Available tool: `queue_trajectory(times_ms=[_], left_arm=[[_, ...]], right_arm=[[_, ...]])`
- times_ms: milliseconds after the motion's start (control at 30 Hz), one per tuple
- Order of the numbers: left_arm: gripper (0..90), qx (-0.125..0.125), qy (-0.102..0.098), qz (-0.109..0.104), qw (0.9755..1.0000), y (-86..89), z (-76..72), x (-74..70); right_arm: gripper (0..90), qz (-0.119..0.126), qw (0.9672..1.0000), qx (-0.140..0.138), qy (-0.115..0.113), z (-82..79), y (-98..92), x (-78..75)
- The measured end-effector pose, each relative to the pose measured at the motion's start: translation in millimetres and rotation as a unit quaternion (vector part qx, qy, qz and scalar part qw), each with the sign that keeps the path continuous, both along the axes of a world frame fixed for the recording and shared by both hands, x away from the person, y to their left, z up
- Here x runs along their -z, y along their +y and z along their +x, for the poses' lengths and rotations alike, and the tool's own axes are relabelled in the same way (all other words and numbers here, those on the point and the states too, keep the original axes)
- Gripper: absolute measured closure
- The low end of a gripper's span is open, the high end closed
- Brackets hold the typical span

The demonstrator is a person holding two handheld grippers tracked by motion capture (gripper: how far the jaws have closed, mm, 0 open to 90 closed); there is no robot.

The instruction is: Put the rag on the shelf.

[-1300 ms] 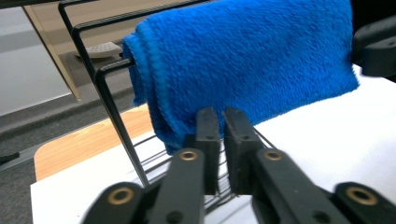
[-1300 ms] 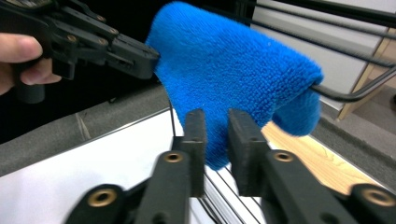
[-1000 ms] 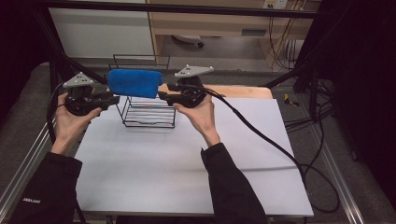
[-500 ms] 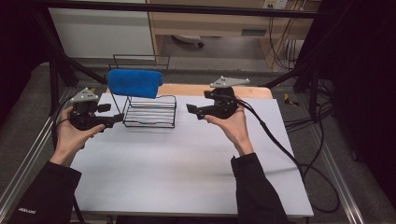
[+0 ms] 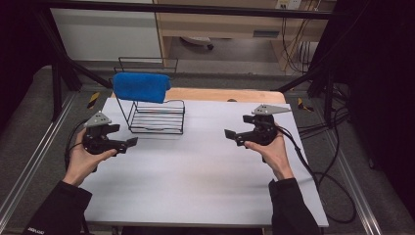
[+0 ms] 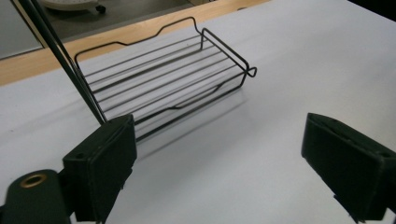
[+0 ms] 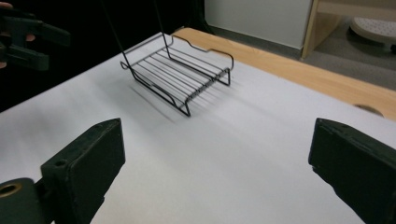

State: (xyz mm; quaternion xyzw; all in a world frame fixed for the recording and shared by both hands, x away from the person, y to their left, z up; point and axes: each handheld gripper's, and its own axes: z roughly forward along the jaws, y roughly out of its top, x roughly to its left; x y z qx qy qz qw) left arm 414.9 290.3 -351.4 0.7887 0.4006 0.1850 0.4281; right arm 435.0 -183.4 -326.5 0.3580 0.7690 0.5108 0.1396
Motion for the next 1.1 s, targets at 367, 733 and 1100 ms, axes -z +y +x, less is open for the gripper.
queue_trajectory(times_ms=[367, 733, 1100], left_arm=[[6.7, 0.005, 0.018, 0.001, 0.9998, -6.9, -9.5, 44.7], [7.5, 0.015, 0.028, 0.002, 0.9995, -8.1, -21.8, 74.6], [8.4, 0.027, 0.024, 0.008, 0.9993, -4.2, -30.2, 89.5]], right_arm=[[0.6, -0.014, 0.9996, 0.011, 0.021, -18.5, -37.4, 48.8], [0.6, -0.018, 0.9981, 0.022, 0.054, -38.7, -69.2, 87.1], [0.6, -0.017, 0.9973, 0.037, 0.061, -56.5, -94.8, 113.7]])
